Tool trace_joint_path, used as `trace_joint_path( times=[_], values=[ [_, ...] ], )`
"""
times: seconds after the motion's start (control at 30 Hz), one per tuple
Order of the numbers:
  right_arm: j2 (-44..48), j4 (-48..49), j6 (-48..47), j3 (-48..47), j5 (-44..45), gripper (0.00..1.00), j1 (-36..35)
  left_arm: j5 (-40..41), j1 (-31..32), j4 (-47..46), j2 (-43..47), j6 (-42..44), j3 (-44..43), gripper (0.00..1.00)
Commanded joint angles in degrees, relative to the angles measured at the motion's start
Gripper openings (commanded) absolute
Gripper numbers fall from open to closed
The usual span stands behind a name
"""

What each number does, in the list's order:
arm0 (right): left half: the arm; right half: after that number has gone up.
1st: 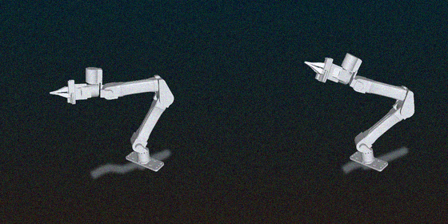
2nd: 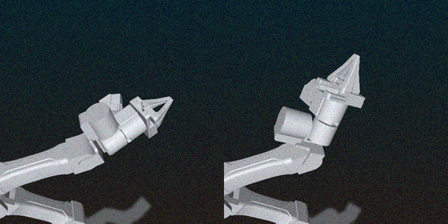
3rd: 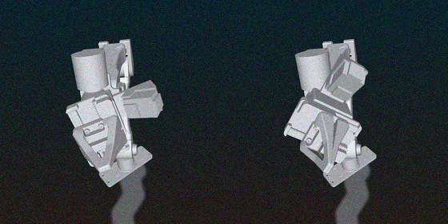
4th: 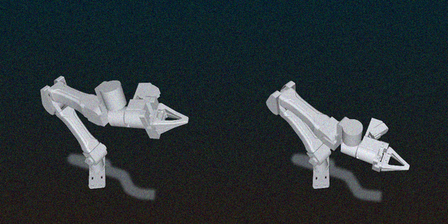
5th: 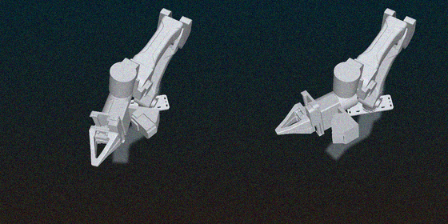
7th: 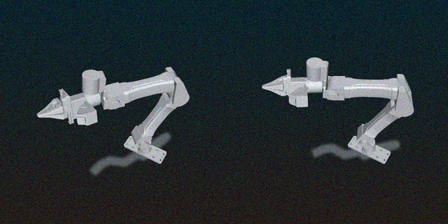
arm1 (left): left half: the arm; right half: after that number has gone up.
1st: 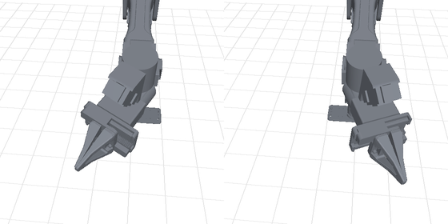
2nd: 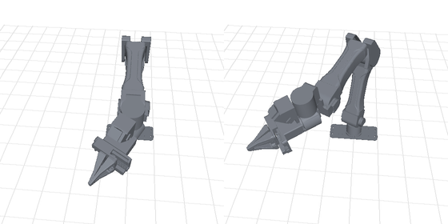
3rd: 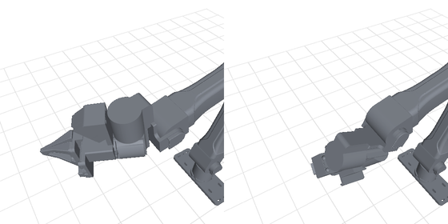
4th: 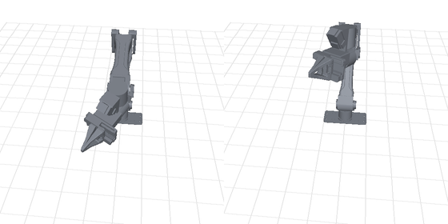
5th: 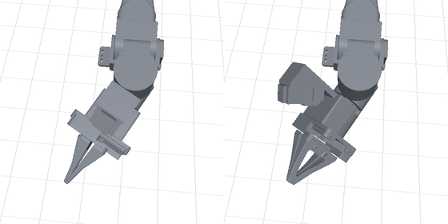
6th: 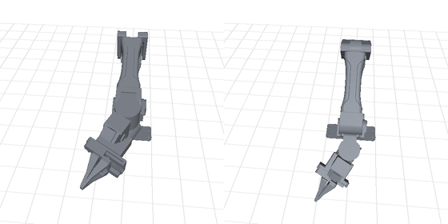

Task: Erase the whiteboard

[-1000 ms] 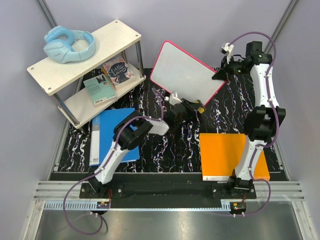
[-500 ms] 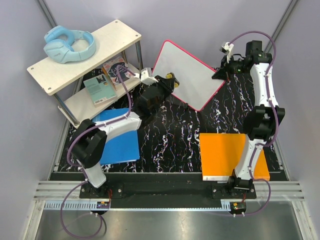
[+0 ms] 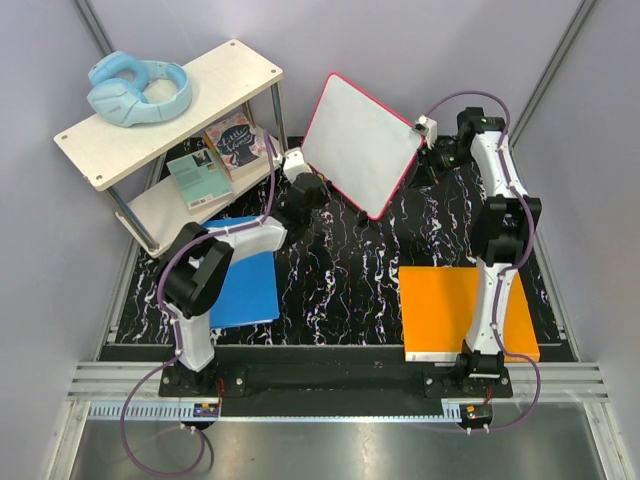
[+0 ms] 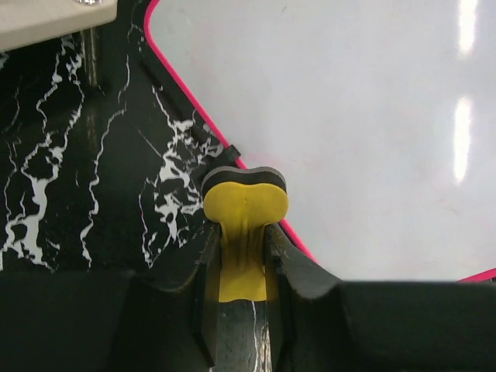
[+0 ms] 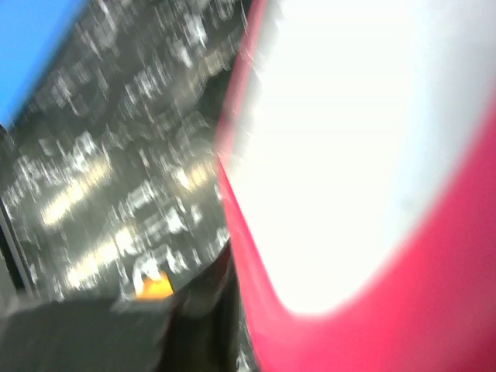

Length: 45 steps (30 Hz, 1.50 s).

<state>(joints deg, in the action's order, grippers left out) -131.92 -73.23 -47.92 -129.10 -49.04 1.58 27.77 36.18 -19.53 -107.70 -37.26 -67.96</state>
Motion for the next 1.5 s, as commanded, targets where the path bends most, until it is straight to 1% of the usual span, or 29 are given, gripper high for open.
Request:
trace_joint_path(
  times=[0.0, 0.07, 0.1, 0.27, 0.47, 0.5, 0.53, 0.73, 0.87, 1.03, 1.07, 1.1, 1.2, 1.23, 1.3, 1.37, 1.43, 1.47],
  values=[
    [-3.25, -19.39, -1.12, -7.65, 3.95, 0.13, -3.17, 2.03, -1.55, -1.39, -0.75, 2.80, -5.07, 0.00],
    [-4.75, -20.28, -0.95, -9.33, 4.47, 0.06, -3.25, 1.68, -2.08, -1.74, -0.76, 3.06, -4.72, 0.00],
    [-4.93, -20.20, -1.12, -9.50, 5.00, 0.06, -3.34, 1.67, -2.26, -1.83, -0.32, 3.07, -4.37, 0.00],
    [-4.84, -20.11, -1.39, -7.84, 5.53, 0.06, -3.34, 0.53, -2.87, -3.58, 0.73, 3.07, -1.48, 0.00],
    [-4.14, -19.85, -2.00, -5.20, 6.84, 0.13, -3.25, -1.75, -3.75, -4.46, 1.26, 3.50, 0.11, 0.00],
    [-3.96, -19.84, -2.00, -5.20, 7.28, 0.15, -3.17, -2.97, -4.01, -4.38, 1.18, 3.77, -0.06, 0.00],
    [-4.14, -19.76, -2.09, -5.29, 7.81, 0.19, -3.34, -3.42, -4.10, -3.77, 1.00, 3.94, -0.50, 0.00],
    [-3.88, -19.84, -3.05, -4.94, 11.15, 0.23, -3.17, -4.21, -4.98, -3.59, 1.53, 4.30, 0.99, 0.00],
    [-2.47, -19.76, -4.54, -2.48, 12.56, 0.31, -2.91, -4.74, -5.68, -3.15, 2.31, 4.65, 2.39, 0.00],
    [-0.71, -19.67, -6.22, 1.29, 13.79, 0.36, -1.94, -4.83, -6.56, -2.80, 3.20, 5.00, 4.33, 0.00],
    [0.07, -19.58, -6.57, 1.83, 13.79, 0.38, -1.94, -4.92, -6.83, -2.62, 3.37, 5.17, 4.33, 0.02],
    [0.43, -19.41, -6.57, 2.44, 13.62, 0.41, -0.37, -5.35, -7.09, -2.62, 3.29, 5.18, 4.51, 0.04],
    [2.10, -18.53, -6.92, 4.73, 13.53, 0.45, 0.61, -5.97, -7.53, -2.36, 3.29, 5.09, 4.59, 0.10],
    [2.63, -18.00, -6.92, 6.47, 13.96, 0.46, 0.79, -6.15, -7.71, -2.27, 3.20, 5.17, 4.60, 0.14],
    [4.47, -16.17, -6.92, 8.33, 14.32, 0.48, 1.31, -6.24, -7.88, -1.92, 3.02, 5.26, 4.33, 0.19],
    [5.96, -15.19, -7.01, 10.70, 14.58, 0.50, 1.84, -6.67, -8.23, -1.39, 2.93, 5.79, 3.98, 0.29],
    [6.67, -13.87, -7.01, 12.46, 14.67, 0.51, 2.37, -6.76, -8.32, 0.54, 2.76, 6.49, 2.93, 0.36],
    [7.28, -13.69, -7.10, 12.90, 14.84, 0.52, 2.46, -6.94, -8.41, 1.41, 2.58, 7.28, 2.58, 0.45]
  ],
)
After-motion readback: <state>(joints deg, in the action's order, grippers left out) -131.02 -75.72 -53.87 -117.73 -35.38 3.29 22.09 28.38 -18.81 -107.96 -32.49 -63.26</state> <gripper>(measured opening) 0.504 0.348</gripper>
